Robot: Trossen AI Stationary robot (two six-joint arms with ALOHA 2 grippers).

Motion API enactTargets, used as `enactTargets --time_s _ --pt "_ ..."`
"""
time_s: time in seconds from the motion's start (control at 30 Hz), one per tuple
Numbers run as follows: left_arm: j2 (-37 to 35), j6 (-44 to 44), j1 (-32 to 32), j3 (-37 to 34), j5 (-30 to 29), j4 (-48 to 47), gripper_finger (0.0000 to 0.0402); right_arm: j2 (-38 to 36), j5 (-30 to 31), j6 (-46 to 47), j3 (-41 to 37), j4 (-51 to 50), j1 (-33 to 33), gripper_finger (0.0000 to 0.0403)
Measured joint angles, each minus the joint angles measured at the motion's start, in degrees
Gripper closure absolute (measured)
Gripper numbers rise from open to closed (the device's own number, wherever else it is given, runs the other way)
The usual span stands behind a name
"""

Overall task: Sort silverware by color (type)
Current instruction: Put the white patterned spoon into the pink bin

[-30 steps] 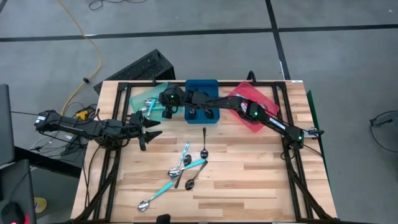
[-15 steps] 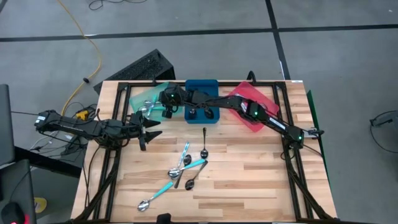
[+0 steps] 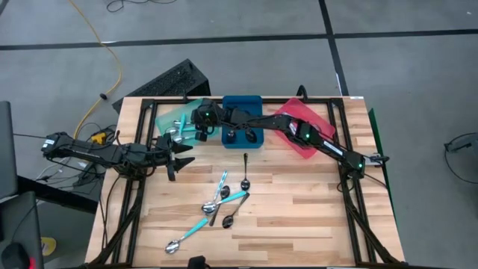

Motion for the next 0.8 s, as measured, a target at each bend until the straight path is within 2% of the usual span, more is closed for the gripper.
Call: enactTargets --time_s 0.47,0.8 --pt "0.01 -0.04 0.02 0.0 0.04 0.0 0.0173 -0.83 0.07 -0.27 1.42 -0.1 0.2 0.0248" --pt "0.01 -0.09 0.01 0.0 0.03 0.0 0.0173 -3.75 1.24 -2.4 1.42 -4.48 0.31 0.0248"
